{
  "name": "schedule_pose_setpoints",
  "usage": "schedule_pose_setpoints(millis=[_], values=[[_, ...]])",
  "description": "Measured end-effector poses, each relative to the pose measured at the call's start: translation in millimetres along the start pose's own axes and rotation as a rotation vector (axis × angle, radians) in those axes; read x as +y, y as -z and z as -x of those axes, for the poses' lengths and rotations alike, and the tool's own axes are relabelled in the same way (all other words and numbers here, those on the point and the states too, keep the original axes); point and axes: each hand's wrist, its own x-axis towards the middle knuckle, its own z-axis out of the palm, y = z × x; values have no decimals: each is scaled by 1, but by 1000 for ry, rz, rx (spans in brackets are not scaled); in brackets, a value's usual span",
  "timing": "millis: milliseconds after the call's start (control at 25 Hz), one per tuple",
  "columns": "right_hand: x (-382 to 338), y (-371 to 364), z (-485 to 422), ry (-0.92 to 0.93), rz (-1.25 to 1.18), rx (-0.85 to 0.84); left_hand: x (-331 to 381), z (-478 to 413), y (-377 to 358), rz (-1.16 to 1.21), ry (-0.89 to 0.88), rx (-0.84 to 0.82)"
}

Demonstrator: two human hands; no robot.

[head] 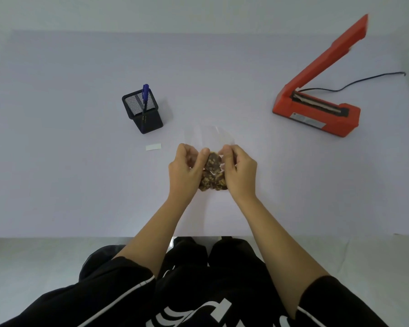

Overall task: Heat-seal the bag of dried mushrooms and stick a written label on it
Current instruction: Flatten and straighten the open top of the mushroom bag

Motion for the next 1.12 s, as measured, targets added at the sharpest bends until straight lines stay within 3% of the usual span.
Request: schedule_pose_setpoints(millis=[240,440,640,800,920,1120], values=[[6,-2,4,39,88,70,-5,2,1,-37,-50,37],[37,-18,3,-68,109,-51,-37,-4,-10,-117,56,33],[82,-30,-3,-105,208,-102,-77,-16,-32,-461,48,10],[95,-32,-11,-67,469,-41,-97,-32,-42,-560,-50,17],[100,-37,-13,-88,529,44,-107,-35,-48,-573,-69,62],[103,-40,-15,-129,578,3,-103,-36,-48,-487,2,120]])
